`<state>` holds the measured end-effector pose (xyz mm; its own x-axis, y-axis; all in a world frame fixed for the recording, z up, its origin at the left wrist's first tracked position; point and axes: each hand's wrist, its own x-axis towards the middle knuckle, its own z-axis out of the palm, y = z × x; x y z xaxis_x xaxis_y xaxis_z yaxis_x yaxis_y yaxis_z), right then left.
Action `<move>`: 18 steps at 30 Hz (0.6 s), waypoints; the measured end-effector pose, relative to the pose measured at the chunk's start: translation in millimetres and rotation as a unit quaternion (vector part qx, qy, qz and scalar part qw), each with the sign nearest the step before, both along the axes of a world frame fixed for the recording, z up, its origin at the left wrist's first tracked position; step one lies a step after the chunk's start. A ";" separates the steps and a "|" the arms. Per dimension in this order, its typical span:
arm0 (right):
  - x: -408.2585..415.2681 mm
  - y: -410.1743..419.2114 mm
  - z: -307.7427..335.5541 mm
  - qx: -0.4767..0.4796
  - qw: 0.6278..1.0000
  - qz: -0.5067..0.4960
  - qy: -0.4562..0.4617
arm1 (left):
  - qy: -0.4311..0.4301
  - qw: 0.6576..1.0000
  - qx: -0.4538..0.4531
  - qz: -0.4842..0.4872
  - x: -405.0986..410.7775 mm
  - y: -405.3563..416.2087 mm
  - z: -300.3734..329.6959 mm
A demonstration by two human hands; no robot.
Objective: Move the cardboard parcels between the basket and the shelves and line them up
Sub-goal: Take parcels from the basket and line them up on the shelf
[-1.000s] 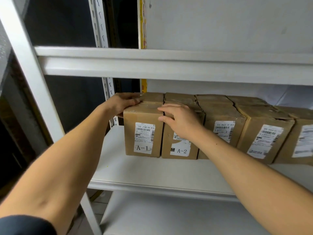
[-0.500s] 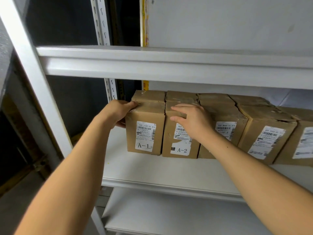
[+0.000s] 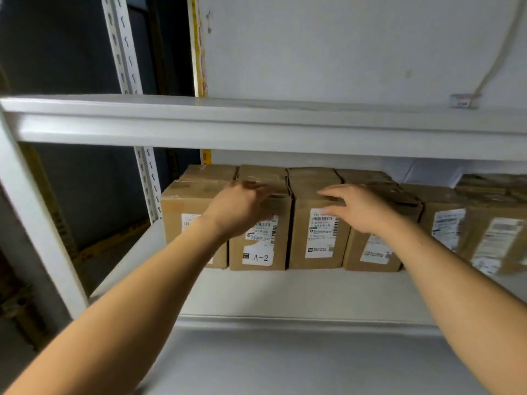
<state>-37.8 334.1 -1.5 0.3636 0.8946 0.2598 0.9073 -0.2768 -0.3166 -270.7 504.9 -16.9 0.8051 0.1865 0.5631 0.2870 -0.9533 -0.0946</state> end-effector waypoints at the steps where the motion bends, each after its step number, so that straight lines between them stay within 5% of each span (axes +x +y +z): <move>1: 3.9 0.2 -2.0 0.003 1.000 0.005 0.004 | -0.014 1.000 -0.002 0.008 7.3 -3.7 -4.0; 5: 8.1 2.7 -5.7 0.036 0.999 0.014 0.020 | -0.090 0.996 0.018 0.000 13.1 -12.2 -13.6; 18: 21.0 -8.5 -10.5 0.068 0.995 0.066 0.013 | -0.066 0.996 -0.011 0.064 16.8 -19.2 -6.5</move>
